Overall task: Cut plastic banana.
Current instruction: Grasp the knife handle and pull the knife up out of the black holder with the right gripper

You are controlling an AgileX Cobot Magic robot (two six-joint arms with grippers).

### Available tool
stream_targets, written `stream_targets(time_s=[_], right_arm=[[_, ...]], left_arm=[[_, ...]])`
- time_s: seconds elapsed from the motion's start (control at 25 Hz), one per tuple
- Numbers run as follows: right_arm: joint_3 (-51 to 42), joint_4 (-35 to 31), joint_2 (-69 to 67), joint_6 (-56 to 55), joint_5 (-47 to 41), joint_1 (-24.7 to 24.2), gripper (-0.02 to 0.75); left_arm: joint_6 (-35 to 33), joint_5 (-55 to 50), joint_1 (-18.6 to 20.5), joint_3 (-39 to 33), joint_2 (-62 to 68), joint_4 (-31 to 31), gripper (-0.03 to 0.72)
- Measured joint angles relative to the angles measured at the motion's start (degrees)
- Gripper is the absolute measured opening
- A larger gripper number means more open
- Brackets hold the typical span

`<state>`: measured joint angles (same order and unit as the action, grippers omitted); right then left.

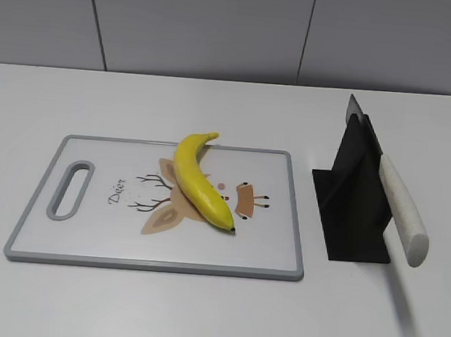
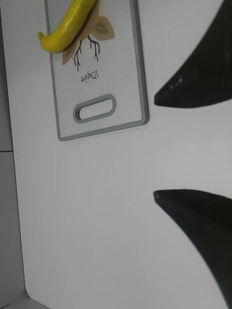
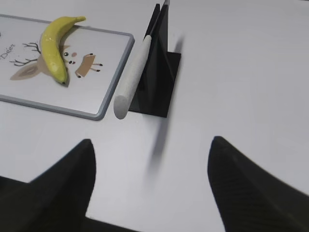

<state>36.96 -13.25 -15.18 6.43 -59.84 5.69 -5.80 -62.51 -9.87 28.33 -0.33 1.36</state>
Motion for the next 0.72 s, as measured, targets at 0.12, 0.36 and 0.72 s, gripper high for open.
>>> stream_targets(time_s=[0.12, 0.36, 0.72], right_arm=[[3.53, 0.00, -6.49, 0.00, -1.72, 0.00, 0.559], [8.97, 0.00, -18.29, 0.00, -5.29, 0.00, 0.558], [13.27, 0.00, -32.52, 0.71, -8.65, 0.00, 0.557]], left_arm=[[0.00, 0.00, 0.00, 0.00, 0.00, 0.00, 0.524], [0.00, 0.00, 0.00, 0.00, 0.00, 0.00, 0.521], [0.00, 0.00, 0.00, 0.00, 0.00, 0.00, 0.521]])
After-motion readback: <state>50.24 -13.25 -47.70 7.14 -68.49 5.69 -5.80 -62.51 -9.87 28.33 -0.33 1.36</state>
